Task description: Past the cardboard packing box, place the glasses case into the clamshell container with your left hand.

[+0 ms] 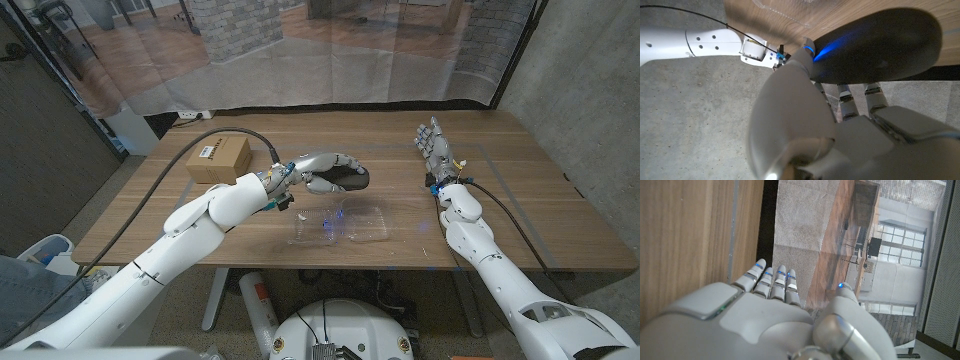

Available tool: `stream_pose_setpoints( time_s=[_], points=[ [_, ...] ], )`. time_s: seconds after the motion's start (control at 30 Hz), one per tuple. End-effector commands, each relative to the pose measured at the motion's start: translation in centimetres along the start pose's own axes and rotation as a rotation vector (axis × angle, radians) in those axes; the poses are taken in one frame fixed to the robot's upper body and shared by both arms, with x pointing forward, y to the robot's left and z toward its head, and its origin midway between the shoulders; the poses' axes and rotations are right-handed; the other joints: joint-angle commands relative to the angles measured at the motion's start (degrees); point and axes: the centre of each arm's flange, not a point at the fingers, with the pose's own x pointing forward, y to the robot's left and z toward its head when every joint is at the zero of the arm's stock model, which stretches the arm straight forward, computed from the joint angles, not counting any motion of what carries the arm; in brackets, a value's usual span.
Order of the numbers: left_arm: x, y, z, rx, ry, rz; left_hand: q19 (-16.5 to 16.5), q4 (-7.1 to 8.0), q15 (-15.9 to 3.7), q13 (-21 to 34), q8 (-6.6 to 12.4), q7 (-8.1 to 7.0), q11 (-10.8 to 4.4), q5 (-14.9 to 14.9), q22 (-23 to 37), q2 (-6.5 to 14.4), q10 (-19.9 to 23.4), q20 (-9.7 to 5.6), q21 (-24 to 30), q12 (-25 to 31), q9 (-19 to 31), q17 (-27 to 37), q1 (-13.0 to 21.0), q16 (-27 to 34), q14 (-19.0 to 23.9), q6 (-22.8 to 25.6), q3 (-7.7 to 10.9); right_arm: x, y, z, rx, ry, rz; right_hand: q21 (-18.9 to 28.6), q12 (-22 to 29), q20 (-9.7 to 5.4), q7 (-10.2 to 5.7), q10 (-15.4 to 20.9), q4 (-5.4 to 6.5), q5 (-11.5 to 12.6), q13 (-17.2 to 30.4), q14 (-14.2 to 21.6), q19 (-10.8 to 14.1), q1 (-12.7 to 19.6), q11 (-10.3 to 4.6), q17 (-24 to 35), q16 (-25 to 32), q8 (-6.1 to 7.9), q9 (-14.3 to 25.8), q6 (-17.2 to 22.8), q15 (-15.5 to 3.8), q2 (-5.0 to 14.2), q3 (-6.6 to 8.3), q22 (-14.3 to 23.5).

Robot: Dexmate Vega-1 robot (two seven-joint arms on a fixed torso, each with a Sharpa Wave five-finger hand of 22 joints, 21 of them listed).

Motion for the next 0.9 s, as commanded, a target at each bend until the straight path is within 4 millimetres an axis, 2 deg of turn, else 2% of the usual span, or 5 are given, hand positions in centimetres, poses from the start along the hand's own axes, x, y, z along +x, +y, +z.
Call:
stream_pose_setpoints(
  time_s=[0.03, 0.9],
  points=[
    [1.1, -0.6, 0.6, 0.014, -0.037, -0.065, 12.7, 2.37, -9.52, 0.2, 0.08, -0.07, -0.51, 0.1, 0.0, 1.5, 0.3, -13.14, 0.7, 0.5, 0.3, 10.3, 0.8, 1.6, 8.9, 0.7, 3.12, 0.0, 0.1, 0.1, 0.0, -0.002, 0.002, 0.2, -0.1, -0.76, -0.01, 0.4, -0.1, 0.0, 0.2, 0.4, 0.4, 0.3, 0.14, 0.2, 0.0, 0.01, 0.3, 0.2, 0.2, 0.55, 0.1, 0.2],
    [2.8, -1.5, 2.1, 0.063, -0.103, -0.175, 10.2, 2.17, -9.61, 0.6, 0.02, -0.21, -0.76, -0.2, -0.3, 1.7, 0.6, -13.13, 1.4, 0.6, 0.3, 10.6, 0.6, 0.4, 8.1, 1.4, 3.52, -0.2, -0.2, -0.1, 0.01, -0.003, -0.008, 0.1, -0.2, -0.72, -0.01, 0.5, -0.11, 0.0, 0.2, 0.4, 0.4, 0.2, 0.06, 0.2, 0.0, -0.02, 0.3, 0.2, 0.2, 0.61, 0.02, 0.2]
  ],
)
